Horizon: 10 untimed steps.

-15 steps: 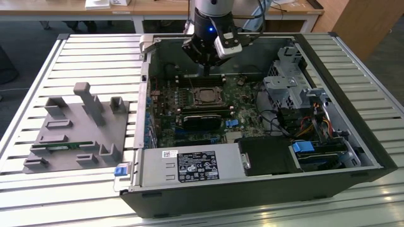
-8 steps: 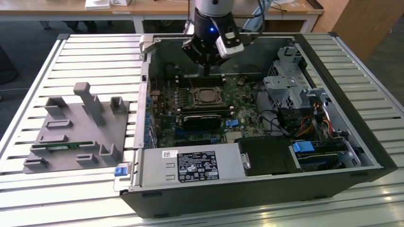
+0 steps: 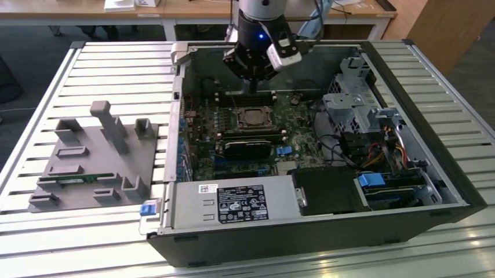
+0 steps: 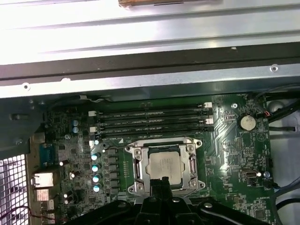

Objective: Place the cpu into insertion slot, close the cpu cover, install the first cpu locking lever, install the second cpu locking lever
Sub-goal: 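Install the first cpu locking lever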

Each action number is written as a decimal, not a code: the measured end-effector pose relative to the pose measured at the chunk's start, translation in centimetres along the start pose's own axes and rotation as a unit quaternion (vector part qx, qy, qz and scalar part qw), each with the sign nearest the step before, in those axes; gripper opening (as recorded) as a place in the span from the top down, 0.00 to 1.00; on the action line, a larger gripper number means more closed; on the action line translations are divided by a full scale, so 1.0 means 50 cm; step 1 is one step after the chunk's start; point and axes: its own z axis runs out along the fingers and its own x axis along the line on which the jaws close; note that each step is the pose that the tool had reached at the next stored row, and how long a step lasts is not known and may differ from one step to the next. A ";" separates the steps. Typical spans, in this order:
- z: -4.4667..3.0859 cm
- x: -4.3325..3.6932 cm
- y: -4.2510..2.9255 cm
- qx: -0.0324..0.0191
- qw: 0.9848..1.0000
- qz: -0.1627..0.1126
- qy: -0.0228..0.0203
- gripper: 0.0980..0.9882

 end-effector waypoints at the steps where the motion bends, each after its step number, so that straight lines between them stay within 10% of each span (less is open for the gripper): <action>1: 0.000 0.000 0.000 0.000 1.000 -0.004 0.000 0.99; 10: 0.000 0.000 0.000 0.001 0.999 -0.042 0.002 0.99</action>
